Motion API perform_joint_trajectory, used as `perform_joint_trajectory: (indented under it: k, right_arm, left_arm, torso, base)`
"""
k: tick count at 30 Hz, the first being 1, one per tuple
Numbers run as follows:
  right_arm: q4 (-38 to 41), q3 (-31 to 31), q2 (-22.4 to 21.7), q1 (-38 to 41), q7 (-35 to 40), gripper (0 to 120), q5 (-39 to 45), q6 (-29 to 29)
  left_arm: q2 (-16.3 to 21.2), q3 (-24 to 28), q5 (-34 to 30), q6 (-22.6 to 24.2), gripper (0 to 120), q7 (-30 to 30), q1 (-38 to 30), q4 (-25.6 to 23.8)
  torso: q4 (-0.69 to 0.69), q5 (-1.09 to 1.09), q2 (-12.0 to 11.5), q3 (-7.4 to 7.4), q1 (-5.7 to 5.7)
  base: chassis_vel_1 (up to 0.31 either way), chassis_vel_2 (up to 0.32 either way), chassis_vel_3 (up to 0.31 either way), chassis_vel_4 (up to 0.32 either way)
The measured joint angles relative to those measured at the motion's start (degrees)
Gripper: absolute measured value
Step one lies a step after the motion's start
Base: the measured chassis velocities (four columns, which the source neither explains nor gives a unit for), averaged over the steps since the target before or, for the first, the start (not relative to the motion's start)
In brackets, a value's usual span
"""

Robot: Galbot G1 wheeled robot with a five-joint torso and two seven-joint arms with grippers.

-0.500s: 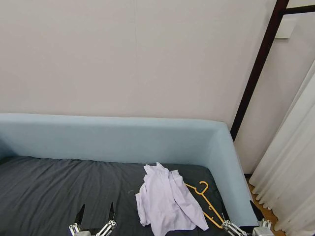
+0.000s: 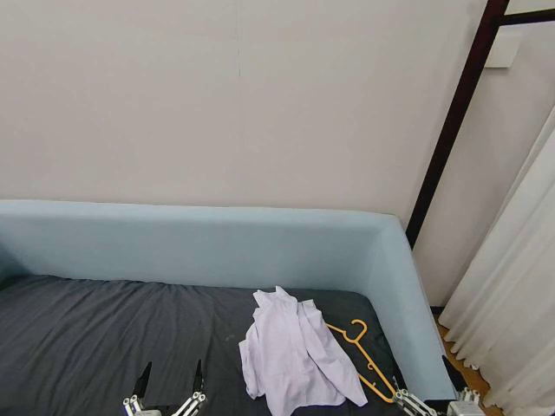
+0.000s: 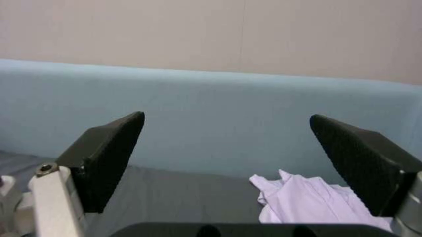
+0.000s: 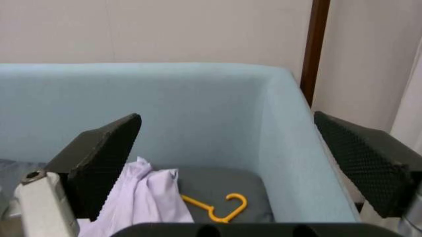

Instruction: Pick up the clothes from the sofa and hang them on the clothes hanger.

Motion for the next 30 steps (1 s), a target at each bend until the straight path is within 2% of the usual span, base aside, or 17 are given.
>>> perform_joint_trajectory:
  k: [4, 8, 10, 14, 15, 17, 18, 20, 23, 24, 25, 27, 29, 30]
  right_arm:
    - [0.76, -0.60, -2.92, 0.45, 0.83, 100, 3.73, -2.93]
    - [1.27, -1.11, -9.04, 2.70, 2.28, 100, 11.16, -8.80]
    - [1.27, -1.19, -10.12, 3.20, 2.51, 100, 12.51, -9.78]
    - [-0.09, -1.34, -17.89, 7.91, 3.71, 100, 21.95, -17.18]
    - [-0.09, -1.34, -17.89, 7.91, 3.71, 100, 21.95, -17.18]
    - [-1.11, -1.55, -20.93, 10.95, 4.29, 100, 25.33, -20.23]
    - [-1.95, -1.96, -22.49, 12.95, 4.62, 100, 26.82, -21.69]
    - [-2.83, -2.86, -24.24, 15.53, 5.03, 100, 28.19, -23.02]
    - [-6.42, -8.34, -30.07, 25.09, 5.86, 100, 32.36, -26.98]
    - [-7.75, -10.97, -31.44, 27.84, 5.91, 100, 33.08, -27.91]
    - [-7.75, -10.97, -31.44, 27.84, 5.91, 100, 33.08, -27.91]
    - [-10.79, -16.61, -33.42, 34.29, 6.10, 100, 34.27, -29.30]
    - [-13.81, -22.12, -34.39, 40.73, 6.39, 100, 36.32, -30.46]
    - [-13.81, -22.12, -34.39, 40.73, 6.39, 100, 36.32, -30.46]
  left_arm:
    - [-0.52, -0.08, 0.70, -0.89, 99, 0.06, -0.08, 1.42]
    - [-0.96, 0.00, 0.85, -1.79, 99, 0.31, -0.13, 3.10]
    - [-1.04, 0.00, 0.86, -1.93, 99, 0.38, -0.08, 3.27]
    - [-0.61, 0.46, 0.78, -2.01, 99, 0.86, -0.91, 4.70]
    - [-0.61, 0.46, 0.78, -2.01, 99, 0.86, -0.91, 4.70]
    - [-0.25, 0.93, 0.79, -2.01, 99, 0.95, -1.38, 5.51]
    - [-0.15, 1.06, 0.82, -2.12, 99, 1.05, -1.50, 5.85]
    - [-0.20, 1.05, 0.91, -2.38, 99, 1.10, -1.35, 6.12]
    - [-0.80, 0.56, 1.37, -3.59, 99, 1.16, -0.26, 6.53]
    - [-0.98, 0.26, 1.46, -3.88, 99, 1.14, 0.07, 6.62]
    - [-0.98, 0.26, 1.46, -3.88, 99, 1.14, 0.07, 6.62]
    - [-1.35, -0.18, 1.49, -4.24, 99, 1.10, 0.51, 6.74]
    - [-1.88, -0.41, 1.60, -4.50, 99, 1.05, 0.97, 6.77]
    - [-1.88, -0.41, 1.60, -4.50, 99, 1.05, 0.97, 6.77]
  torso:
    - [0.00, 0.00, 0.00, 0.00, 0.00]
    - [0.00, 0.01, 0.00, 0.00, 0.00]
    - [0.01, 0.01, 0.00, 0.01, 0.00]
    - [-0.01, 0.01, 0.00, 0.01, 0.00]
    - [-0.01, 0.01, 0.00, 0.01, 0.00]
    - [0.01, 0.01, -0.01, 0.01, 0.00]
    - [-0.04, 0.00, 0.00, 0.00, 0.00]
    - [-0.03, 0.00, -0.01, 0.01, 0.00]
    - [0.05, 0.00, -0.01, 0.01, 0.00]
    - [0.03, 0.00, -0.01, 0.01, 0.00]
    - [0.03, 0.00, -0.01, 0.01, 0.00]
    - [-0.02, 0.01, -0.01, 0.01, 0.01]
    - [0.01, -0.01, -0.01, 0.01, 0.00]
    - [0.01, -0.01, -0.01, 0.01, 0.00]
  base:
    - [0.000, 0.000, 0.000, 0.000]
    - [0.000, 0.000, 0.000, 0.000]
    - [0.000, 0.000, 0.000, 0.000]
    - [0.000, 0.000, 0.000, 0.000]
    - [0.000, 0.000, 0.000, 0.000]
    - [0.000, 0.000, 0.000, 0.000]
    - [0.000, 0.000, 0.000, 0.000]
    - [0.000, 0.000, 0.000, 0.000]
    - [0.000, 0.000, 0.000, 0.000]
    - [0.000, 0.000, 0.000, 0.000]
    - [0.000, 0.000, 0.000, 0.000]
    - [0.000, 0.000, 0.000, 0.000]
    - [0.000, 0.000, 0.000, 0.000]
    - [0.000, 0.000, 0.000, 0.000]
